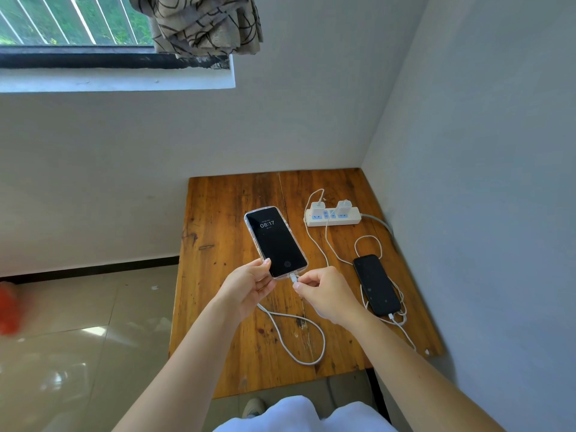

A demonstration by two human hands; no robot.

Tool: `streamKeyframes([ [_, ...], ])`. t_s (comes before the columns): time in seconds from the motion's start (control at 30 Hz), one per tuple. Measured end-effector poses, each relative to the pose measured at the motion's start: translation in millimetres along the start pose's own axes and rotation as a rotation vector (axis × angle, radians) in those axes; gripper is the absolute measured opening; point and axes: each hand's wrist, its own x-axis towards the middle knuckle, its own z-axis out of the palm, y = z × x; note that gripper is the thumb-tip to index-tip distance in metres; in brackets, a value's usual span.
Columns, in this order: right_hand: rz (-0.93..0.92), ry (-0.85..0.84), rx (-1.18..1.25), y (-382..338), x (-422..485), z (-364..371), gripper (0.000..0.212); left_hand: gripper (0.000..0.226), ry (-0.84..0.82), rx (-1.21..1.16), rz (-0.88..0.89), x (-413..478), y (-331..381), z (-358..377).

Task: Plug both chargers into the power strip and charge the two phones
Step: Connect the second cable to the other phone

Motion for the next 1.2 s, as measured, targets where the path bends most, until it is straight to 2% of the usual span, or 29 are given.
streamKeyframes([
  [0.37, 0.007, -0.007, -0.008, 0.2, 0.4, 3.0, 0.015, 0.043, -0.003, 0.007, -0.001, -2.1, 0.8, -2.0],
  [1.2, 0.007, -0.005, -0.022, -0.1, -1.0, 2.5, 0.014, 0.032, -0.029, 0.05, -0.026, 1.8, 1.0, -5.1],
])
